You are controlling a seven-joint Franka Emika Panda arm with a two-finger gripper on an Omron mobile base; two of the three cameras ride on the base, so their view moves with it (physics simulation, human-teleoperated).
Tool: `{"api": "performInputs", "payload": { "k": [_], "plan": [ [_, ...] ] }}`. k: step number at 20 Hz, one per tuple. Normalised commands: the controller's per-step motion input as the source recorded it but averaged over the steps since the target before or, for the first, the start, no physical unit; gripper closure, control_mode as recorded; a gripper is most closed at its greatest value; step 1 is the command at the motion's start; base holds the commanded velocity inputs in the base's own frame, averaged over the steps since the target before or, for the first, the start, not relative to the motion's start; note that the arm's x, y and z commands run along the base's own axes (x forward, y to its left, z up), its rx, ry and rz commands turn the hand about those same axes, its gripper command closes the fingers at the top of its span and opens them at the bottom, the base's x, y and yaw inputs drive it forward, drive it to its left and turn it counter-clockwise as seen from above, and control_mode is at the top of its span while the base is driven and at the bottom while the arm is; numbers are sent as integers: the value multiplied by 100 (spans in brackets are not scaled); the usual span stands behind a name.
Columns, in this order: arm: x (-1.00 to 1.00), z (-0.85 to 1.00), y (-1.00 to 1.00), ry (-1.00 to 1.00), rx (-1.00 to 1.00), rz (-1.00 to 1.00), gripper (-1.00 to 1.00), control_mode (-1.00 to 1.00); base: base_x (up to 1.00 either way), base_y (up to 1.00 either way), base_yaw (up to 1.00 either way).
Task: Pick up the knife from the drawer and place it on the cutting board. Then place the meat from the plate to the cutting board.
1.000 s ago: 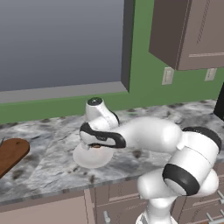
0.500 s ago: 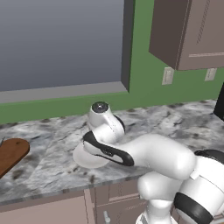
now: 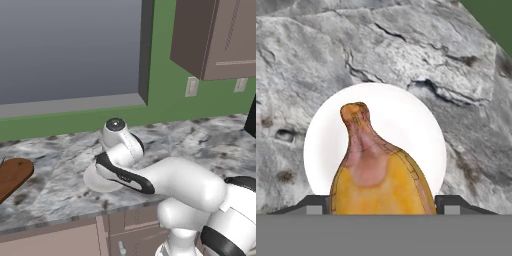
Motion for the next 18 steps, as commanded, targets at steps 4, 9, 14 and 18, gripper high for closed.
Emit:
{"api": "performInputs", "payload": {
  "k": [4,9,14,18],
  "plan": [
    [0,52,12,-1,1,0,100,-100,0,0,0],
    [-13,60,12,-14,13,0,100,-100,0,0,0],
    [-17,7,-3,-10,23,0,100,-100,0,0,0],
    [-14,0,-23,-6,38,0,100,-100,0,0,0]
  ]
}}
